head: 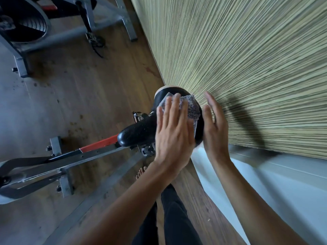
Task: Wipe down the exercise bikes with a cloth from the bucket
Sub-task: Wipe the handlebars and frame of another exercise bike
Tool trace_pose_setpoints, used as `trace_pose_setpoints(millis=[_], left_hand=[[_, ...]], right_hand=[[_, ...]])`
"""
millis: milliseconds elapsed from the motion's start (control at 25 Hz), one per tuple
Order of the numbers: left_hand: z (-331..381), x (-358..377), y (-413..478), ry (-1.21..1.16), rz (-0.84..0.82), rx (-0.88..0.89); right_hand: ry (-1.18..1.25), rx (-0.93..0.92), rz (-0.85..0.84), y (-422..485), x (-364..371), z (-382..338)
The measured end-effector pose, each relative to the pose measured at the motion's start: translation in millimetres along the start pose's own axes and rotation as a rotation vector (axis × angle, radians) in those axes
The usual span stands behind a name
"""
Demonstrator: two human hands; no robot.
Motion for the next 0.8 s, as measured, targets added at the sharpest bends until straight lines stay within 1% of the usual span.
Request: trace_pose_setpoints(millis=[80, 200, 280, 360, 440, 480, 520, 600, 680, 800], left_hand=[[13, 19, 16, 0.102, -0.023, 0.036], [-8, 23, 44, 0.163, 0.040, 0.015], [-21, 20, 36, 0.179, 0.089, -0.022], [-15, 25, 15, 0.217, 0.082, 0.022], [-5, 29, 16, 0.219, 0.048, 0.153], [-3, 27, 26, 0.199, 0.044, 0.211], [-5, 24, 36, 0.183, 0.038, 0.225], [-14, 18, 39, 0.175, 0.048, 0.154], [-20, 19, 19, 0.203, 0.060, 0.120], [-19, 18, 17, 0.225, 0.028, 0.249]], right_hand=[[0.035, 0.051, 0.022, -6, -8, 18], [0.106, 0.119, -0.019, -12, -2, 33], [0.132, 0.126, -0.033, -14, 0, 34], [0.137, 0.119, -0.048, -15, 0, 36], [0.091, 0.073, -0.054, -14, 2, 36], [0.018, 0.025, -0.057, -13, 4, 34], [-0.067, -0.031, -0.058, -14, 6, 32], [-0.189, -0.105, -0.057, -21, 12, 31], [-0.216, -0.121, -0.062, -27, 15, 33], [-0.231, -0.167, -0.056, -25, 12, 33]])
Point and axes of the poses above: each hand's wrist, its own y-axis towards the middle knuckle, its own x-axis out of the palm, z = x × y, the point moved 7 cm from there along y, towards the middle knuckle, and after that the axes turned 4 degrees about -x, right-handed, at the moved point
